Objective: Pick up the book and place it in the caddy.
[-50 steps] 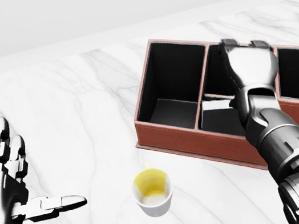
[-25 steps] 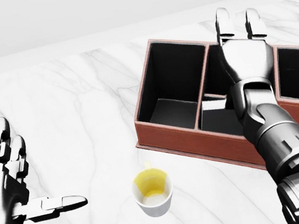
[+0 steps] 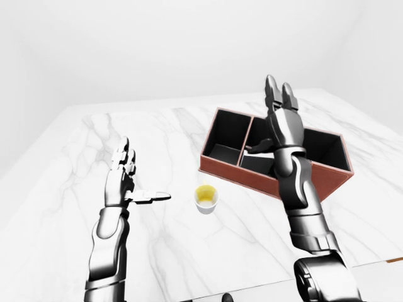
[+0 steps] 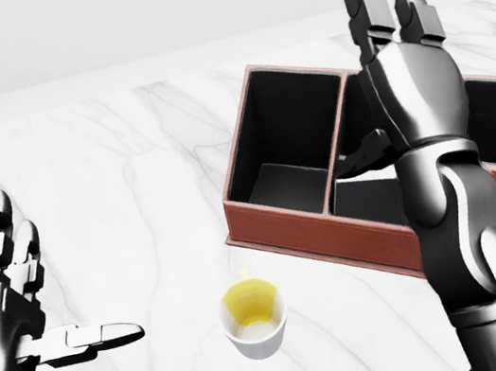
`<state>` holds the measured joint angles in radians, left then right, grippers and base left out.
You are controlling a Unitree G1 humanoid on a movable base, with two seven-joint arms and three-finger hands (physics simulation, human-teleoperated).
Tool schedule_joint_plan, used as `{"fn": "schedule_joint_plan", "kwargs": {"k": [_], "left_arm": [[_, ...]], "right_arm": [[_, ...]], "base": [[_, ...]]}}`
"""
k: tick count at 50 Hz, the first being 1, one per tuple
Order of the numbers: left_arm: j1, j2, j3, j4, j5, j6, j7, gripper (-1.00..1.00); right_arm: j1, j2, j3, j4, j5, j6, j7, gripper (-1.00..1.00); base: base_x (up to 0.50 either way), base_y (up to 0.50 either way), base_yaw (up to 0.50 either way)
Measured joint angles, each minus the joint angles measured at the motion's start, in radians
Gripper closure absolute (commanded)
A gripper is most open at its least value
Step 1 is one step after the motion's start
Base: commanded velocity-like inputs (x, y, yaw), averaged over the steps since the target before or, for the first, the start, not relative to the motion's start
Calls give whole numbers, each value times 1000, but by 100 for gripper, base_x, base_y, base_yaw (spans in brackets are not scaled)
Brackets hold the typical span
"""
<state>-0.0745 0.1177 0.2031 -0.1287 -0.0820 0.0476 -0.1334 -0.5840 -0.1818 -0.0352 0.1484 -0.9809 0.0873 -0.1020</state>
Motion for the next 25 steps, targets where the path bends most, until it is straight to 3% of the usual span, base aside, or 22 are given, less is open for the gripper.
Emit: {"fn": "schedule_joint_plan", "kwargs": {"k": [10, 25], "left_arm": [[10, -4, 1, -26, -1, 11, 1, -100], [23, -10, 4, -58, -8, 26, 1, -100]], "right_arm": [[209, 15, -82, -422, 241, 0, 219, -100], [477, 41, -239, -764, 675, 0, 404, -100]], "base": [[0, 0, 0], [0, 0, 0]]}}
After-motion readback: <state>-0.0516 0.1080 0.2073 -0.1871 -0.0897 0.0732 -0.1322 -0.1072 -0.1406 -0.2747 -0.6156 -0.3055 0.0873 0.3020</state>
